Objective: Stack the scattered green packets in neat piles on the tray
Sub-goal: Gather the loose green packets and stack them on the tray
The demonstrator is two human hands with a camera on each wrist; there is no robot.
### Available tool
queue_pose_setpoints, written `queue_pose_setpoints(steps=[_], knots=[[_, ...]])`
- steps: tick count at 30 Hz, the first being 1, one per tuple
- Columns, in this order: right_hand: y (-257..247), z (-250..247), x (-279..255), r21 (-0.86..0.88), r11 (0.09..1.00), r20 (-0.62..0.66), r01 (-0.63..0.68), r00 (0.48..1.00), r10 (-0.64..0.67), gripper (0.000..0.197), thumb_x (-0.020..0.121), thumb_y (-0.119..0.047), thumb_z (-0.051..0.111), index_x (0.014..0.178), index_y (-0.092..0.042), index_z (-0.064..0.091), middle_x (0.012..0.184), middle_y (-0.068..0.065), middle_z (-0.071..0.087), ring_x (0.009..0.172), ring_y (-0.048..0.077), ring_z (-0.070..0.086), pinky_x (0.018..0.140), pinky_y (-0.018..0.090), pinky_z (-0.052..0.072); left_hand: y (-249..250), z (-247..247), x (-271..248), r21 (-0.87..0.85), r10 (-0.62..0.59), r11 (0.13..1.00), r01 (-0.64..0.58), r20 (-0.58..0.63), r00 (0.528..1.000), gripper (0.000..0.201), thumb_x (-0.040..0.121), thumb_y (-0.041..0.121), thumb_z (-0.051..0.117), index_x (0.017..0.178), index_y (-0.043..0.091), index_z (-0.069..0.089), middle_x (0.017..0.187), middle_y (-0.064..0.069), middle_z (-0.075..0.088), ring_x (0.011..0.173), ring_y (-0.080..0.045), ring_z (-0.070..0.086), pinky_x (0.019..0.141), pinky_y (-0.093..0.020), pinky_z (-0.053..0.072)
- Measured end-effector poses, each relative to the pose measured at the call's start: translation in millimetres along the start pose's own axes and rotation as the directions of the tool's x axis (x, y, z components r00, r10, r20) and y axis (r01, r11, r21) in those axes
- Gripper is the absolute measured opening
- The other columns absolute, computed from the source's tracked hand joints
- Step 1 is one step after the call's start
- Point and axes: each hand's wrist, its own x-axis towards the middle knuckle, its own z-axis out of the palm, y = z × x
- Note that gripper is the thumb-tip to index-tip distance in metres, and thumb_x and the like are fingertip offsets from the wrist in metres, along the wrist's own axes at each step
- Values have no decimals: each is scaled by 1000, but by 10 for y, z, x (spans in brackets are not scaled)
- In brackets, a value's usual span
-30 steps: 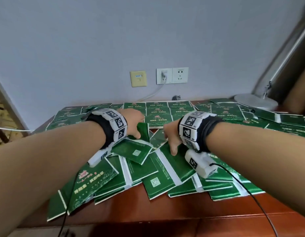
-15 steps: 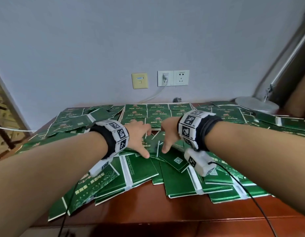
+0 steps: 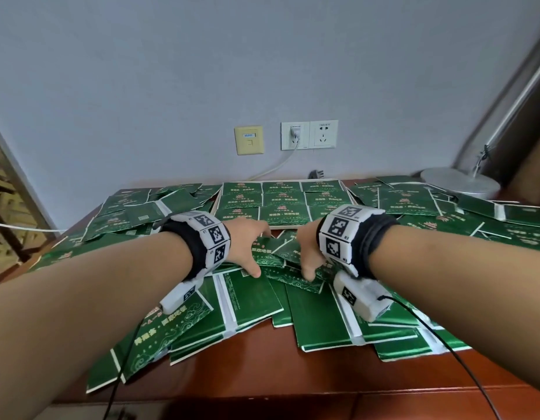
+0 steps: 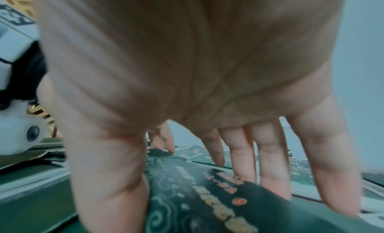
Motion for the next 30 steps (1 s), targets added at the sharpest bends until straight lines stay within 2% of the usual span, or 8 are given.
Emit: queue_pose_setpoints(steps=[2, 5, 9, 15, 19, 24, 27, 30], knots=[[81, -70, 45, 63, 997, -9, -52, 999, 52, 49, 85, -28, 68, 125, -3, 54, 115, 9, 62, 105, 26, 62, 91, 35, 51, -2, -57, 5, -63, 3, 998, -5, -31, 1000, 88, 70, 39, 82, 142, 19, 34, 142, -3, 46, 125, -19, 48, 104, -34, 41], [265, -201, 96, 109, 988, -6, -106, 994, 107, 63, 85, -32, 67, 136, -4, 43, 126, 12, 57, 111, 28, 58, 97, 40, 48, -14, -199, 37, -127, 1, 992, -14, -98, 995, 87, 72, 39, 80, 142, 20, 34, 145, -2, 43, 128, -18, 45, 107, -31, 36], [582, -321, 154, 139, 984, -189, -114, 972, 140, 68, 75, -30, 77, 131, -3, 50, 117, 9, 63, 101, 25, 63, 87, 37, 53, -107, -400, 183, -108, -32, 994, 15, -158, 987, 87, 72, 38, 81, 142, 18, 34, 146, -4, 42, 129, -20, 45, 107, -30, 37], [987, -364, 476, 22, 983, -251, -184, 950, 184, 62, 73, -20, 78, 127, -4, 53, 105, 7, 67, 89, 22, 65, 74, 29, 55, -368, -518, 489, 35, -136, 989, 142, -136, 981, 87, 73, 32, 82, 143, 13, 34, 140, -8, 47, 123, -24, 49, 95, -28, 39], [1175, -335, 746, -7, 984, -217, -180, 961, 174, 65, 77, -14, 75, 135, -5, 46, 120, 9, 62, 105, 24, 62, 79, 26, 51, -559, -452, 782, 121, -165, 977, 175, -91, 982, 90, 70, 35, 83, 142, 12, 35, 138, -9, 49, 121, -26, 49, 99, -32, 41], [1324, -305, 1054, 0, 987, -186, -158, 970, 155, 77, 78, -8, 73, 144, -8, 33, 127, 9, 56, 109, 25, 59, 77, 25, 48, -756, -308, 1108, 146, -182, 972, 183, -24, 983, 89, 71, 39, 82, 142, 14, 35, 140, -8, 48, 124, -25, 48, 101, -33, 41], [1363, -309, 1175, 8, 993, -161, -117, 980, 117, 90, 78, -11, 74, 151, -17, 22, 144, 7, 44, 121, 26, 52, 86, 30, 47, -823, -297, 1199, 71, -171, 983, 169, 33, 985, 87, 72, 39, 80, 143, 20, 34, 142, -6, 46, 125, -23, 48, 102, -32, 39], [1368, -287, 1230, 43, 997, -135, -62, 989, 67, 86, 81, -21, 73, 151, -24, 24, 148, 3, 39, 128, 24, 46, 99, 34, 42, -836, -288, 1224, 4, -139, 990, 139, 77, 987, 82, 74, 41, 78, 143, 28, 35, 142, -3, 46, 125, -21, 48, 104, -32, 36]])
